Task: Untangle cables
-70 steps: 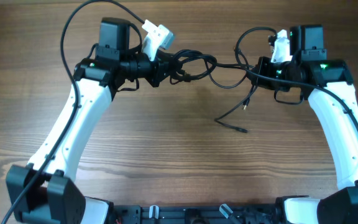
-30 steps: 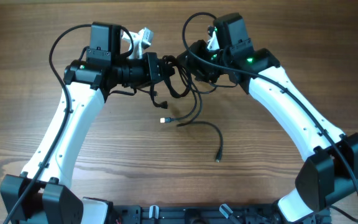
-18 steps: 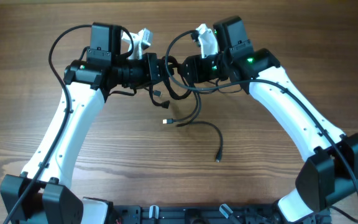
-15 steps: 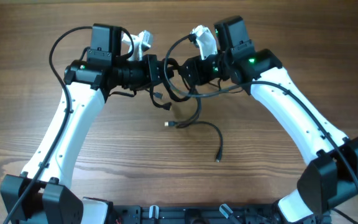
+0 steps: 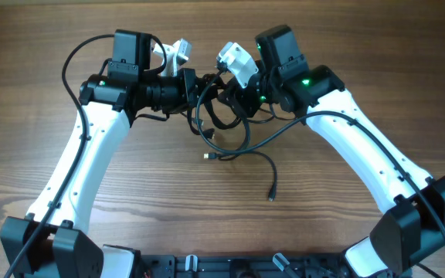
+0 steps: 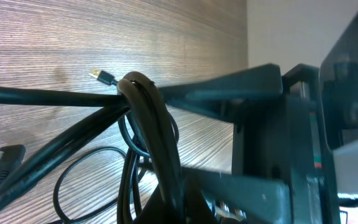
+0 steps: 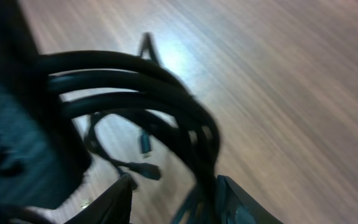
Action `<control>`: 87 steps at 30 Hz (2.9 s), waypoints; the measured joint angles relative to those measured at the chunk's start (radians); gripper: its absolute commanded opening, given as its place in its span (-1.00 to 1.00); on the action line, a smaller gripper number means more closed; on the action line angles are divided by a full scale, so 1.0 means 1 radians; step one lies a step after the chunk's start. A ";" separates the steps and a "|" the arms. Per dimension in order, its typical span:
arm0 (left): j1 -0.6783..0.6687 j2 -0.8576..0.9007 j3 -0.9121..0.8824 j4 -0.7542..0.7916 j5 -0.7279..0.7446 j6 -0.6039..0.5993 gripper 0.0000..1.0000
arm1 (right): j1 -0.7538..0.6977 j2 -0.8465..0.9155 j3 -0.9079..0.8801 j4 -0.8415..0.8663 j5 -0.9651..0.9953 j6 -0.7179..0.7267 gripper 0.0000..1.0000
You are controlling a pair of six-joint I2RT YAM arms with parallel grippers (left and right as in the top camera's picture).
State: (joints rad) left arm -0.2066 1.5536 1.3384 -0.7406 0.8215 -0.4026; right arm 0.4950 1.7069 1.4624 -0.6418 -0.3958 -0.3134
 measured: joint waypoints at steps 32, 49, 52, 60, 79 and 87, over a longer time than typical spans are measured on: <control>0.000 0.000 0.000 0.000 0.034 0.000 -0.92 | 0.000 0.025 0.000 0.002 0.092 -0.061 -0.46; 0.000 -0.013 0.000 -0.028 -0.113 0.000 -0.92 | -0.001 -0.054 0.000 -0.077 0.071 0.013 -0.91; -0.001 -0.014 0.000 -0.040 -0.208 0.001 -0.92 | -0.002 -0.113 0.000 -0.117 0.023 0.026 -0.91; -0.002 -0.015 0.000 -0.088 -0.449 0.000 -0.92 | -0.057 -0.224 0.000 -0.166 -0.209 0.066 -0.91; -0.001 -0.027 0.009 -0.079 -0.612 -0.006 -0.92 | -0.568 -0.313 0.006 -0.254 -0.163 0.642 -0.91; 0.000 -0.028 0.005 0.202 -0.306 0.224 -0.92 | -0.509 -0.151 0.006 -0.269 -0.184 0.520 -0.77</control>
State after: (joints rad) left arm -0.2066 1.5253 1.3437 -0.5388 0.5156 -0.1787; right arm -0.0143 1.5558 1.4689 -0.9108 -0.5797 0.2062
